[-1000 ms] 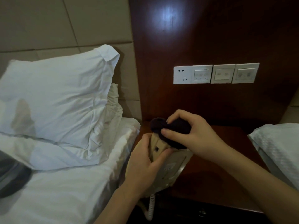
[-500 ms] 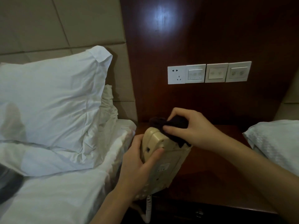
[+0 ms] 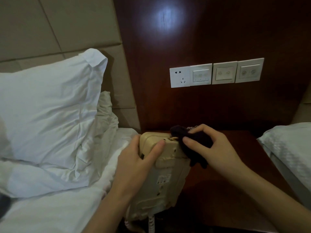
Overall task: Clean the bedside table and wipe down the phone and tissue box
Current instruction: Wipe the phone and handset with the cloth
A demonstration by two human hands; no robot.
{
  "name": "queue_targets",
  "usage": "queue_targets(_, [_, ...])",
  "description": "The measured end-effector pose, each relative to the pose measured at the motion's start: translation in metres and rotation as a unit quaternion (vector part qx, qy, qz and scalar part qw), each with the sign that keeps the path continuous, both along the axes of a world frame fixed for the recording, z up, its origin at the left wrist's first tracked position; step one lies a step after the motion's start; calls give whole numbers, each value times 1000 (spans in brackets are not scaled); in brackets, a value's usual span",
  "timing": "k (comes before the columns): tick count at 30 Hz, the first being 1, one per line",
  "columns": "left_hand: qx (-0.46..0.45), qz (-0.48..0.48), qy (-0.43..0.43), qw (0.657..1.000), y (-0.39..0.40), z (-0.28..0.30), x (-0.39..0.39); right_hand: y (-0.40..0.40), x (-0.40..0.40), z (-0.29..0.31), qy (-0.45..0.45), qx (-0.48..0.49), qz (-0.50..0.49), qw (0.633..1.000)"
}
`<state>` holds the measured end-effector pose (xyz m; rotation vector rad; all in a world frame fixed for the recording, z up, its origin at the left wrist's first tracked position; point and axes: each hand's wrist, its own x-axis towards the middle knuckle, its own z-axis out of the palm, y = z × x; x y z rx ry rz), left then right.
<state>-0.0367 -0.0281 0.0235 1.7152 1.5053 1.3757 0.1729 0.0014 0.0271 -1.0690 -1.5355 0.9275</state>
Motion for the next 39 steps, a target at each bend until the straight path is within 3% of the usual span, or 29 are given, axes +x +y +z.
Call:
queue_targets(4, [18, -6, -8, 1000, 15, -3, 1, 27, -6, 11, -49, 40, 27, 998])
queue_targets(9, [43, -2, -29, 999, 19, -6, 0, 64, 19, 8, -123, -51, 35, 990])
queue_targets(11, [43, -7, -23, 999, 21, -6, 4, 67, 19, 11, -144, -27, 34, 989])
queue_targets(15, [40, -14, -17, 999, 20, -6, 13, 58, -1, 22, -136, 48, 61, 988])
queue_targets(19, [57, 3, -13, 998, 17, -7, 11, 60, 16, 10, -142, 6, 34, 989])
queue_targets(22, [63, 0, -3, 998, 17, -9, 9, 52, 29, -3, -47, -72, 10, 996])
queue_targets(25, [64, -2, 2, 998, 16, -10, 10, 37, 24, -25, 62, -90, -47, 993])
queue_targets(29, [36, 2, -51, 998, 20, -11, 7, 17, 7, -51, 274, -130, -82, 949])
queue_targets(34, [-55, 27, -124, 990, 23, -20, 5, 6, -8, -76, 303, -110, -111, 940])
queue_targets(39, [-174, 39, -190, 966, 43, -48, -6, 2, -19, -104, 309, -190, -81, 928])
